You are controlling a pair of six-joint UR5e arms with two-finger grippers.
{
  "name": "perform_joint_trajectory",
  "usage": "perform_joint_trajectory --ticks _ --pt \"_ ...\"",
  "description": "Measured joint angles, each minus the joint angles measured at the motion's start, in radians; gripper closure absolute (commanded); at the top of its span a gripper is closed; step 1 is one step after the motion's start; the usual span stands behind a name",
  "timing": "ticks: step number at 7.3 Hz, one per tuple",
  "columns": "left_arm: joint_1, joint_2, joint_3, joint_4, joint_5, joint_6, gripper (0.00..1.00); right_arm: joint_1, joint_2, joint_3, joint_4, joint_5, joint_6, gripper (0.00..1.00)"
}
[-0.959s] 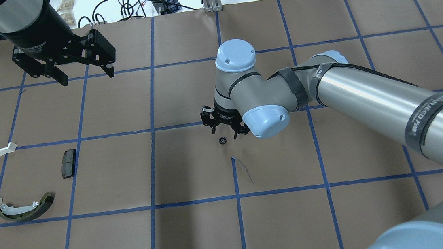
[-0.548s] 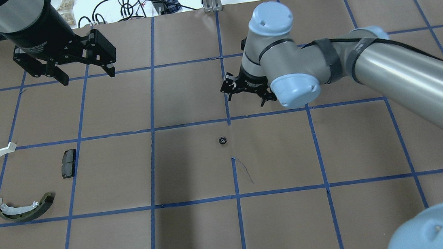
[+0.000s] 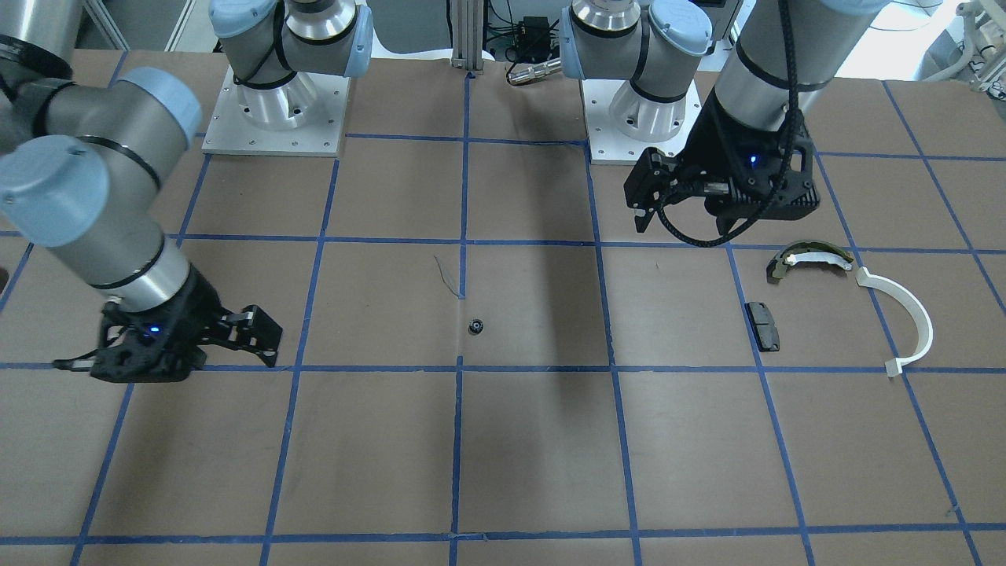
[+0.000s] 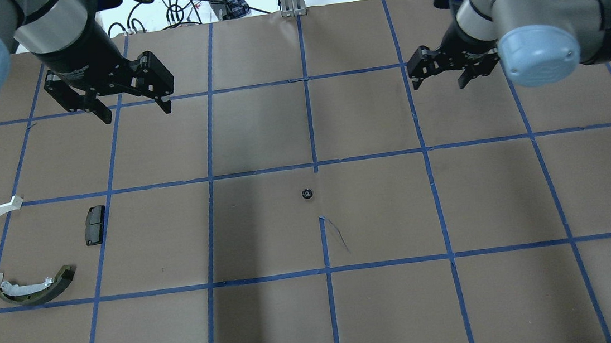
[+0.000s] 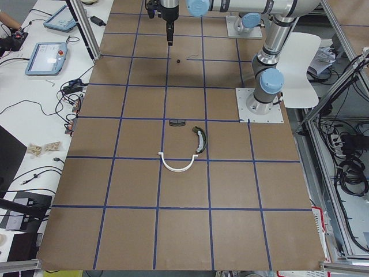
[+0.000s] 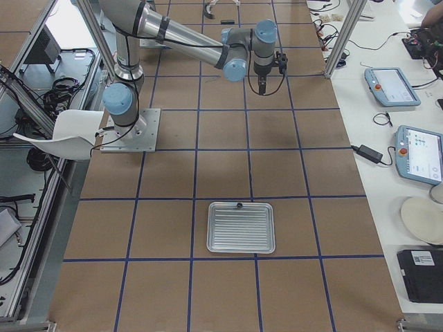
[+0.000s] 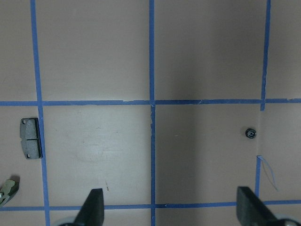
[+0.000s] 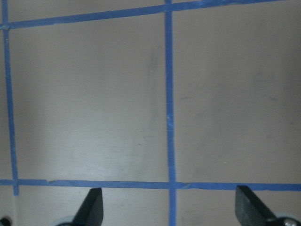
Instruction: Place bearing gear from tray to pile
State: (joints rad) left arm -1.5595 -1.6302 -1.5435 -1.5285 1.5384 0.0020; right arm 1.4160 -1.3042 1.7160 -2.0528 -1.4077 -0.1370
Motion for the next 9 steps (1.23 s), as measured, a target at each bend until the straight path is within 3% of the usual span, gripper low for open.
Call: perform_joint_trajectory --ticks 3,6,9 --pt "-0.060 -0.096 -0.121 0.165 0.007 -0.161 0.00 -0.276 -0.014 -0.004 0.073 -0.002 -0.432 0.00" --pt "-0.188 -0.194 -0.253 0.419 0.013 -0.329 0.00 -0.501 -0.010 -0.005 0.083 -0.030 -0.905 0.00" --pt "-0.282 -0.232 -0.312 0.513 0.036 -0.449 0.00 -0.681 0.000 -0.007 0.075 -0.028 -1.426 0.02"
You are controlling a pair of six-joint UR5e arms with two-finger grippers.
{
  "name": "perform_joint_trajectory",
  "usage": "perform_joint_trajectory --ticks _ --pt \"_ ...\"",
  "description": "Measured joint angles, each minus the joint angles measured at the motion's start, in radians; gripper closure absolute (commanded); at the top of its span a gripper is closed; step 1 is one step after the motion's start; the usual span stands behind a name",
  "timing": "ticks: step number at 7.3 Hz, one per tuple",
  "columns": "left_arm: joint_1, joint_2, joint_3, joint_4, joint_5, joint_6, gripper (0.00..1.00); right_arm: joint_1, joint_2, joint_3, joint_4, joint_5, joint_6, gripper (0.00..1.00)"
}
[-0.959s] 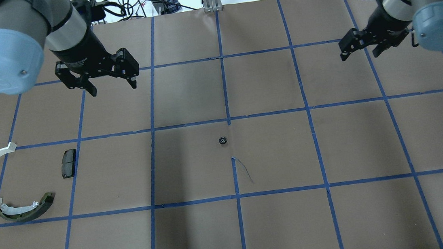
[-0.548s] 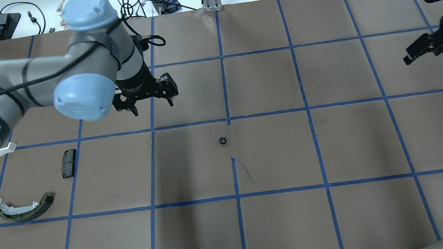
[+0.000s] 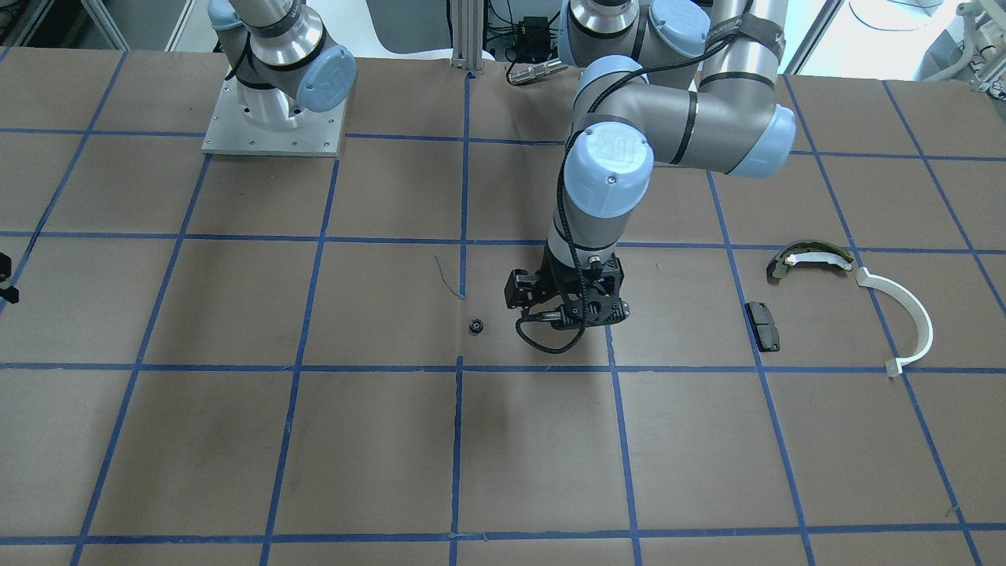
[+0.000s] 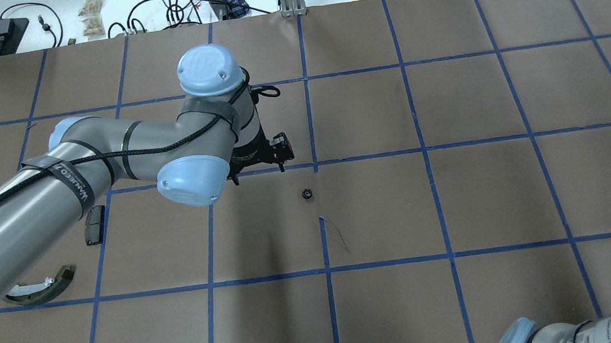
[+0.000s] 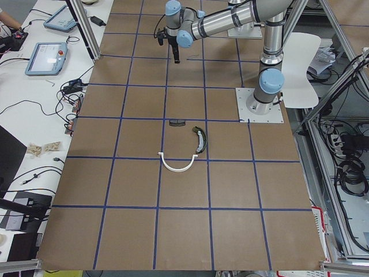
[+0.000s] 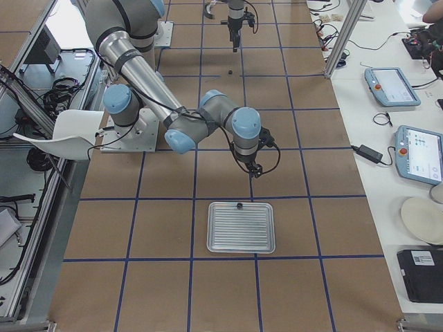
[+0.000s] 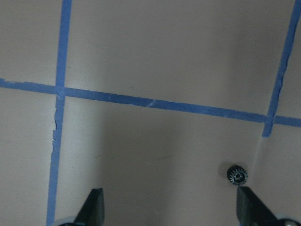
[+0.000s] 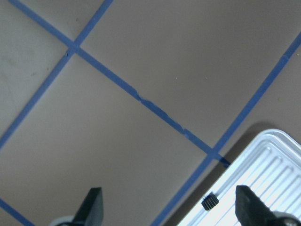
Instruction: Place bearing gear from tray to pile
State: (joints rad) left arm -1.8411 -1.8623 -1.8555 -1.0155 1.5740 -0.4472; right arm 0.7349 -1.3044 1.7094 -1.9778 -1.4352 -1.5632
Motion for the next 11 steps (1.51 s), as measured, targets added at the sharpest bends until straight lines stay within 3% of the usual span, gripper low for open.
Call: perform_joint_trajectory --ticks 1,3,6,11 --pt "-0.021 -0.010 -0.025 0.038 0.005 -0.032 0.00 -0.049 0.014 -0.004 -0.003 0.005 -0.148 0.07" --pt "-0.050 -0.042 -0.058 0.116 0.005 -0.091 0.00 -0.110 0.104 -0.044 0.000 0.008 -0.312 0.06" --pt "-0.086 -0.089 -0.063 0.200 0.003 -0.122 0.00 -0.128 0.238 -0.127 0.009 0.020 -0.430 0.03" --pt "-0.114 -0.137 -0.061 0.223 0.003 -0.123 0.00 -0.124 0.313 -0.138 -0.024 0.071 -0.566 0.08"
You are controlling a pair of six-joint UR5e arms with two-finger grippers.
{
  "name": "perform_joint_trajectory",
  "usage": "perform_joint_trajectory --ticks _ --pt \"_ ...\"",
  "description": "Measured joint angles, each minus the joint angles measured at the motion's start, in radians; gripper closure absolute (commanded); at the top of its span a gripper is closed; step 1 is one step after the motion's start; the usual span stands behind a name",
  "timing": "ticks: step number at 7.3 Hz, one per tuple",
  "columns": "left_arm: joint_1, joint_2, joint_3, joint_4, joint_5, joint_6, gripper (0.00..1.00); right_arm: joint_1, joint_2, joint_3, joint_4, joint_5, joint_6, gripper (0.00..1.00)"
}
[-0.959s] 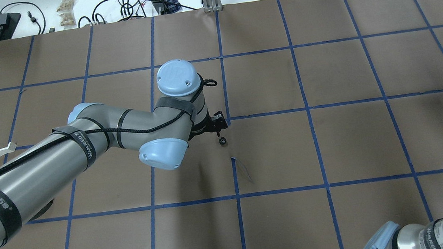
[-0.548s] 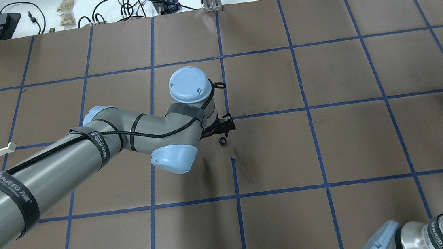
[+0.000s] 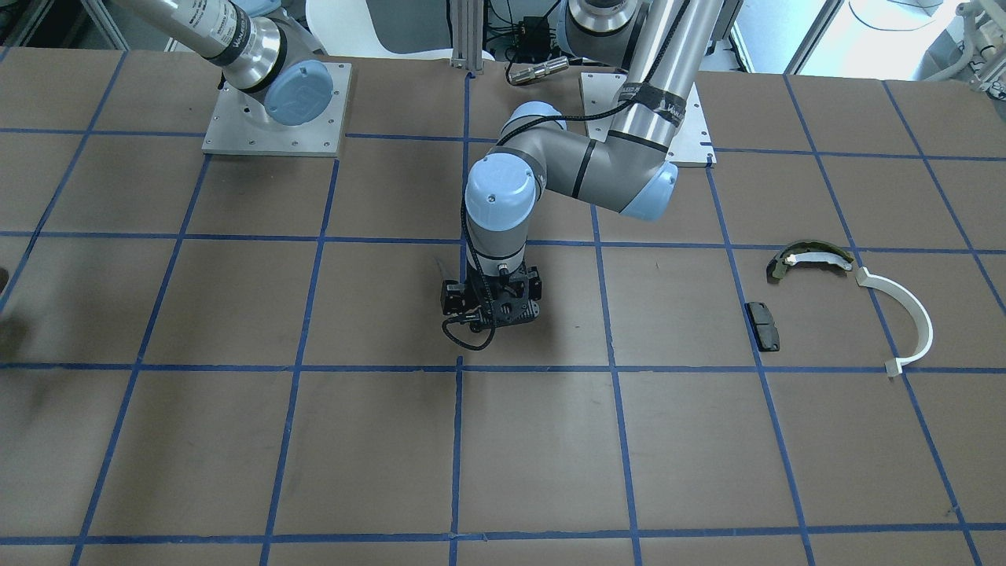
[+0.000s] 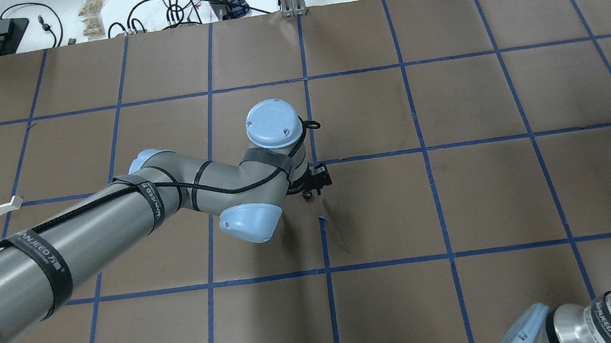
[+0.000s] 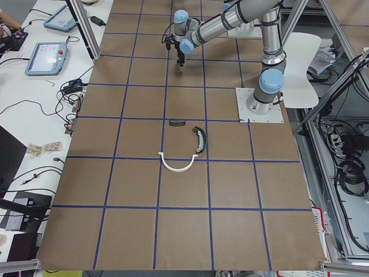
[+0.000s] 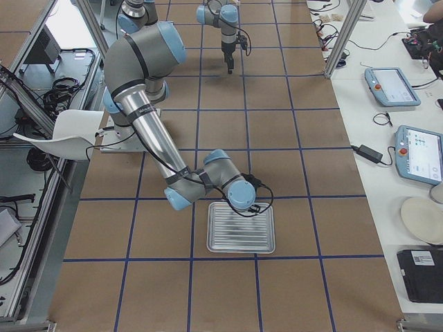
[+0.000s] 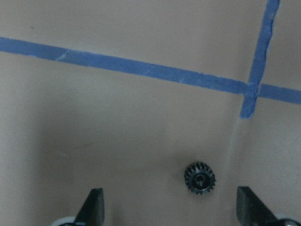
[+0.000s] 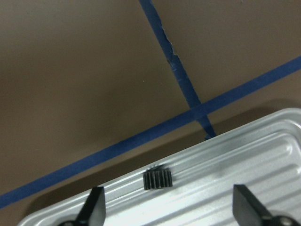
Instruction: Place bearing gear from tray to pile
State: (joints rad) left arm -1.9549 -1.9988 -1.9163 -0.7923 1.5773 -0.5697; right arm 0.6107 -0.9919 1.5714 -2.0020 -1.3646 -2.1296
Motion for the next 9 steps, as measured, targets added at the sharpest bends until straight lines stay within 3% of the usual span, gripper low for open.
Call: perform_joint_trajectory --ticks 1,2,3,4,7,9 --pt "0.000 -0.008 0.000 0.006 0.001 0.002 0.01 0.001 0.004 0.000 -0.009 -0.004 -0.004 0.15" --pt "-0.001 -0.016 0.000 0.027 0.002 0.004 0.20 0.002 0.007 0.000 -0.012 -0.006 -0.005 0.15" --pt "-0.001 -0.023 0.000 0.050 0.003 0.005 0.48 0.003 0.010 0.001 -0.012 -0.008 -0.005 0.15" --pt "-0.001 -0.028 0.000 0.060 0.004 0.007 0.66 0.004 0.012 0.002 -0.009 -0.009 -0.005 0.18" --pt "-0.001 -0.031 0.001 0.065 0.004 0.013 0.94 0.004 0.013 0.003 -0.005 -0.011 -0.002 0.22" --pt "-0.001 -0.027 0.000 0.065 0.004 0.014 1.00 0.004 0.014 0.005 -0.005 -0.011 0.001 0.24"
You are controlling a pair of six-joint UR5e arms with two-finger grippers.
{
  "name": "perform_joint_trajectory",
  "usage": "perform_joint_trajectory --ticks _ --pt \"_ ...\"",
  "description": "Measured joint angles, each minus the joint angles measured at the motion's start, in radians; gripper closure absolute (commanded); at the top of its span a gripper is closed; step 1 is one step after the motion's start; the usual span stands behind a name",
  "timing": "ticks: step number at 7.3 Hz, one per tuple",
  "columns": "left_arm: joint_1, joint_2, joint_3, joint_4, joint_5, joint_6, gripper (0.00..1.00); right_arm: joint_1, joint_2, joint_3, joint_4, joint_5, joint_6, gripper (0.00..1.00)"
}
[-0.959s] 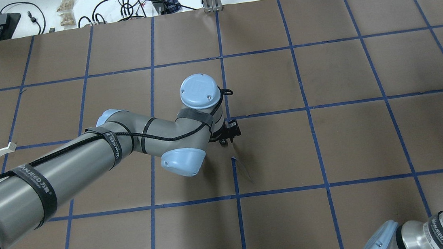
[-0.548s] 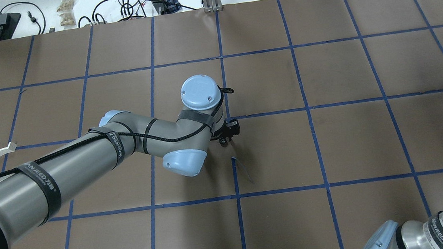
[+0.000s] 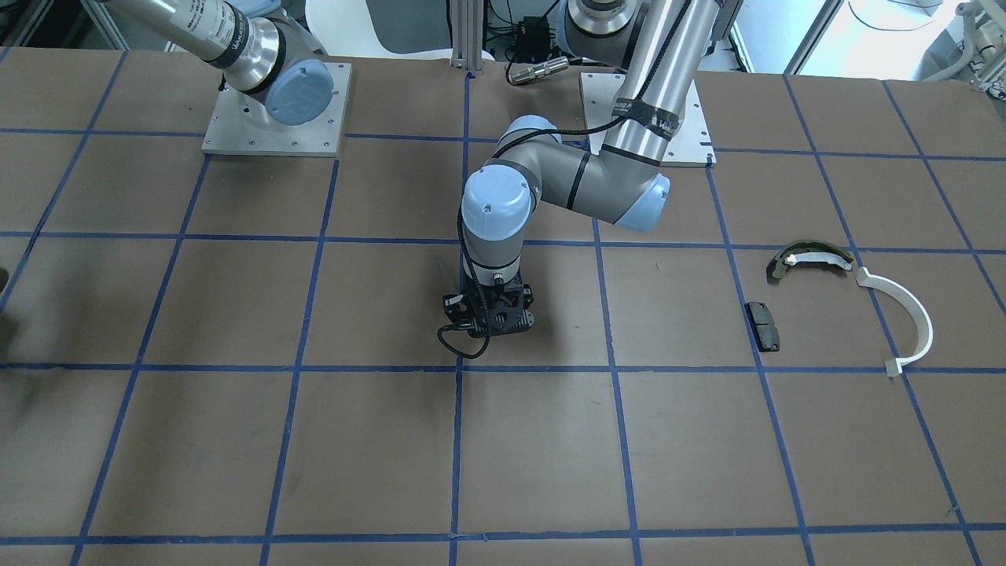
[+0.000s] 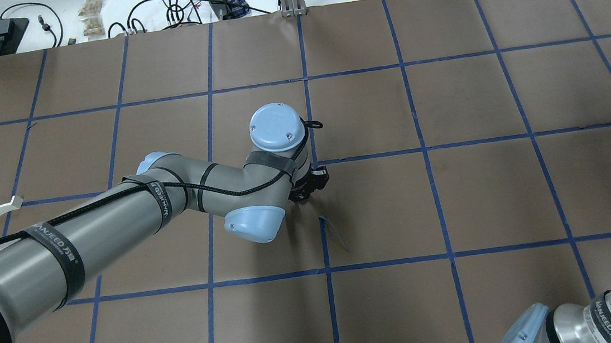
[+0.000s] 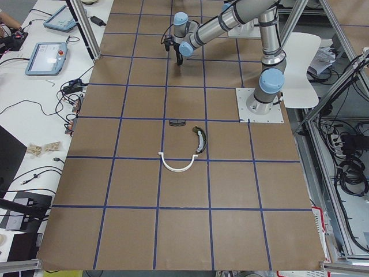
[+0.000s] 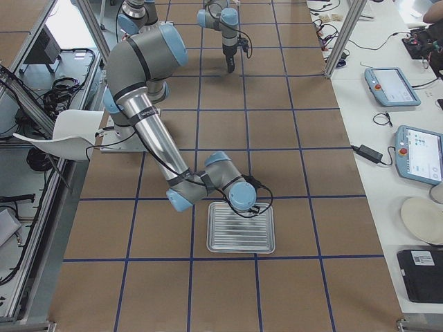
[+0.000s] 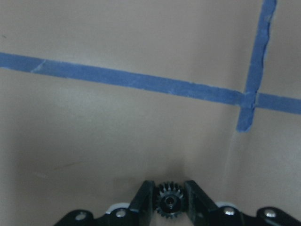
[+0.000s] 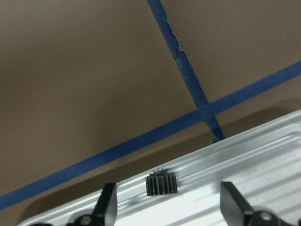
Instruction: Place bearing gear from tray to pile
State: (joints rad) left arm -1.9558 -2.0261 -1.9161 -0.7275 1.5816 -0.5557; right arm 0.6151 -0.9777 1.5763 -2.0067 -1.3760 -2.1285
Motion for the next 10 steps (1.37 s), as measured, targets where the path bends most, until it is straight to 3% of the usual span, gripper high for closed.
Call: perform_joint_trajectory --ticks 1,2,4,5,6,10 --pt "0.000 0.005 0.000 0.000 0.000 0.002 1.00 0.000 0.002 0.000 0.000 0.000 0.004 0.27" --pt "0.003 0.013 0.001 -0.003 -0.001 0.018 1.00 0.000 0.006 0.001 0.000 -0.002 0.007 0.41" --pt "0.045 0.037 0.002 -0.014 -0.006 0.105 1.00 0.000 0.010 0.000 0.001 -0.010 0.010 0.85" --pt "0.098 0.047 0.005 -0.019 -0.011 0.149 1.00 0.001 0.010 -0.002 0.003 -0.032 0.018 0.96" --pt "0.148 0.060 0.009 -0.024 -0.017 0.197 1.00 0.003 0.009 -0.004 0.006 -0.059 0.031 1.00" --pt "0.412 0.115 0.012 -0.127 -0.007 0.377 1.00 0.005 -0.013 -0.008 0.019 -0.132 0.045 1.00"
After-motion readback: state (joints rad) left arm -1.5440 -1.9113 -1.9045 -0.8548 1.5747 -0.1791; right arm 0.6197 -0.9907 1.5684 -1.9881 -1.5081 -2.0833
